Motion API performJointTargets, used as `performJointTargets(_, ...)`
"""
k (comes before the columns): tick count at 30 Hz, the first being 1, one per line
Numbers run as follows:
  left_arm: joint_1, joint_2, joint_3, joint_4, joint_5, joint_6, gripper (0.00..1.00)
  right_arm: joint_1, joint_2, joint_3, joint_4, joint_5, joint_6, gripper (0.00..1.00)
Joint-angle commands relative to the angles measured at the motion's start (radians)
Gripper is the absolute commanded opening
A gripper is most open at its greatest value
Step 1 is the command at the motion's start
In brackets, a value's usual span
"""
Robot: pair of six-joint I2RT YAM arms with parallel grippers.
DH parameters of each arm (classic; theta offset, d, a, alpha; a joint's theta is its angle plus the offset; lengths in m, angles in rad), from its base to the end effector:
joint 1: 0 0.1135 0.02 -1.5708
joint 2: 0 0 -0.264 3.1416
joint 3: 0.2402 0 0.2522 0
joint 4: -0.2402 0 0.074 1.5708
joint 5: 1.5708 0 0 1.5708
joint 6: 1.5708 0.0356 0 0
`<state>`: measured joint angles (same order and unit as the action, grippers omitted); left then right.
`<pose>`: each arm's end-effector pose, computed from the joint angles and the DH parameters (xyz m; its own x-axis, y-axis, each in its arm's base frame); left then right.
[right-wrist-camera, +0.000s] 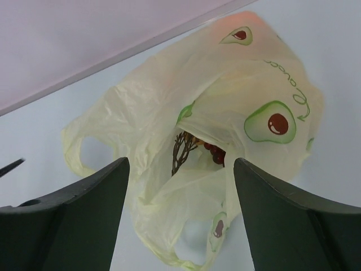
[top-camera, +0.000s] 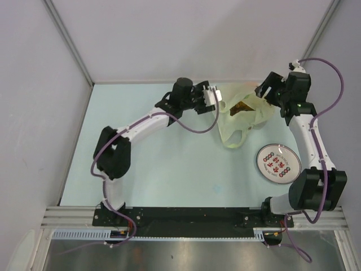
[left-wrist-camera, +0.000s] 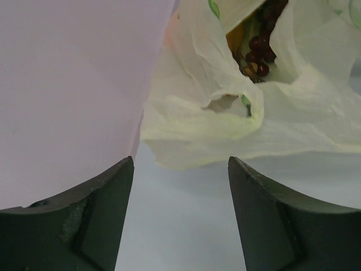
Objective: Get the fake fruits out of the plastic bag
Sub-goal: Move the plastic bag to the center of the board.
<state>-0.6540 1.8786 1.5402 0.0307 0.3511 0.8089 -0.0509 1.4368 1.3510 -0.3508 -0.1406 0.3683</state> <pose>0.3524 -0.2855 0.3078 0.4356 0.5221 -0.7332 0.7478 0.2435 0.6176 0.3328 -0.0120 0.3677 -0.4215 0.3784 -0.8241 0.0807 0.9208 0.3815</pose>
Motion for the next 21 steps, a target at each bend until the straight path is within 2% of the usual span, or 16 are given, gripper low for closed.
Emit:
performJointTargets(1, -0.009, 0.097, 0.248, -0.023, -0.031, -0.328, 0.71, -0.009, -0.075, -0.036, -0.01, -0.056, 0.043, 0.8)
performJointTargets(2, 0.008, 0.109, 0.273, -0.064, -0.023, -0.509, 0.7, -0.009, -0.085, -0.058, -0.005, -0.056, 0.043, 0.8)
performJointTargets(4, 0.025, 0.122, 0.293, -0.106, -0.003, -0.696, 0.68, -0.01, -0.11, -0.079, 0.013, -0.054, 0.049, 0.8)
performJointTargets(5, 0.036, 0.12, 0.281, -0.109, 0.009, -0.858, 0.68, -0.013, -0.116, -0.096, 0.018, -0.053, 0.052, 0.8)
performJointTargets(8, 0.04, 0.119, 0.215, -0.084, 0.019, -1.073, 0.72, -0.023, -0.133, -0.116, 0.018, -0.057, 0.057, 0.81)
performJointTargets(13, 0.039, 0.149, 0.219, -0.095, -0.023, -1.224, 0.71, -0.033, -0.136, -0.125, -0.002, -0.071, 0.07, 0.81)
performJointTargets(17, 0.056, 0.163, 0.184, -0.059, 0.018, -1.356, 0.73, -0.033, -0.144, -0.138, 0.003, -0.08, 0.075, 0.81)
performJointTargets(21, 0.057, 0.23, 0.215, -0.008, 0.046, -1.442, 0.72, -0.032, -0.15, -0.148, -0.037, -0.088, 0.044, 0.8)
